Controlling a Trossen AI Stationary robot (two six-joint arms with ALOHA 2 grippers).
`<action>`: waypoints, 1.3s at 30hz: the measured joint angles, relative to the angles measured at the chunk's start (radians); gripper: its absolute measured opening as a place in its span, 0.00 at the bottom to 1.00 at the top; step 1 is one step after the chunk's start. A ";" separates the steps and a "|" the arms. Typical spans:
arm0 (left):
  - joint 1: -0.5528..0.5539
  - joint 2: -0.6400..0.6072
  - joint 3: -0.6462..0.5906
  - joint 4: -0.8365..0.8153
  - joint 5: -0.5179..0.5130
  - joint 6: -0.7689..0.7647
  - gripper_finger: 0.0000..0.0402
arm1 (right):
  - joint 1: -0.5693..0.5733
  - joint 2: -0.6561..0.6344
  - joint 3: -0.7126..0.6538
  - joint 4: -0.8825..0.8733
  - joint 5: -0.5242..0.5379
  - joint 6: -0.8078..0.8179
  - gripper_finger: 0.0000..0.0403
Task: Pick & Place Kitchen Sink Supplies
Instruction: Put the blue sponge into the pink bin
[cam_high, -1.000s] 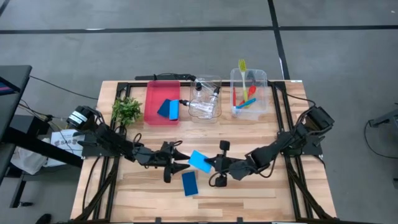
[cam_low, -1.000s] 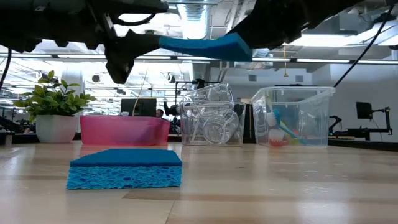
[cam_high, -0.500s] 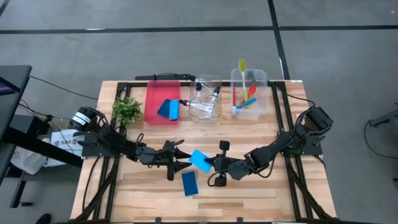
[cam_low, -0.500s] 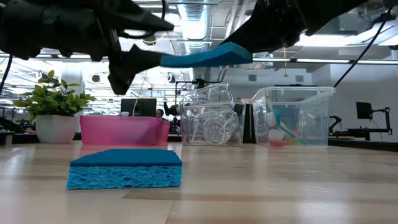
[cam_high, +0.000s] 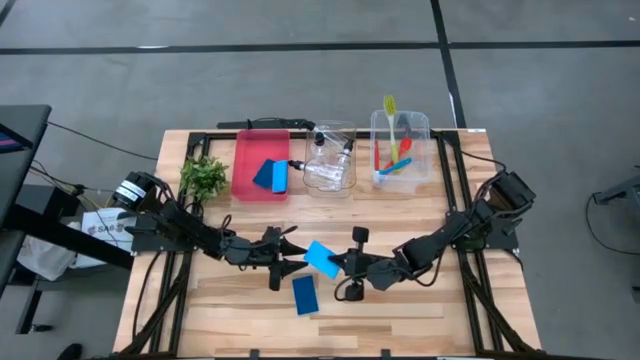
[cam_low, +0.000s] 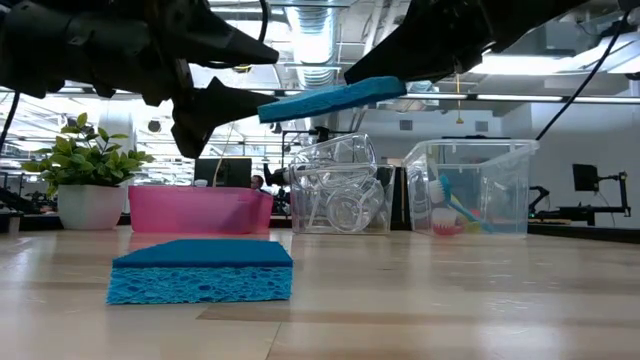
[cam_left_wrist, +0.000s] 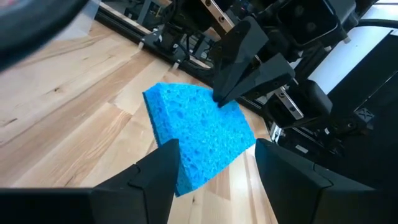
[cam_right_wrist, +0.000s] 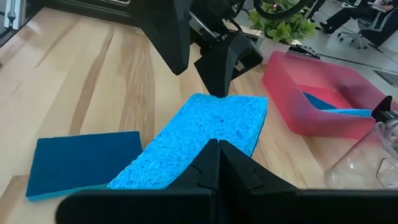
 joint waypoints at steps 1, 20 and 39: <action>0.000 0.000 0.000 -0.002 0.000 0.000 0.53 | 0.000 0.000 0.000 0.000 0.000 0.000 0.00; 0.021 0.000 0.000 -0.065 -0.007 -0.060 0.53 | 0.011 0.000 0.000 0.012 0.000 -0.008 0.00; 0.016 0.000 0.063 -0.066 0.020 -0.021 0.49 | 0.011 0.000 0.000 0.037 0.024 -0.008 0.00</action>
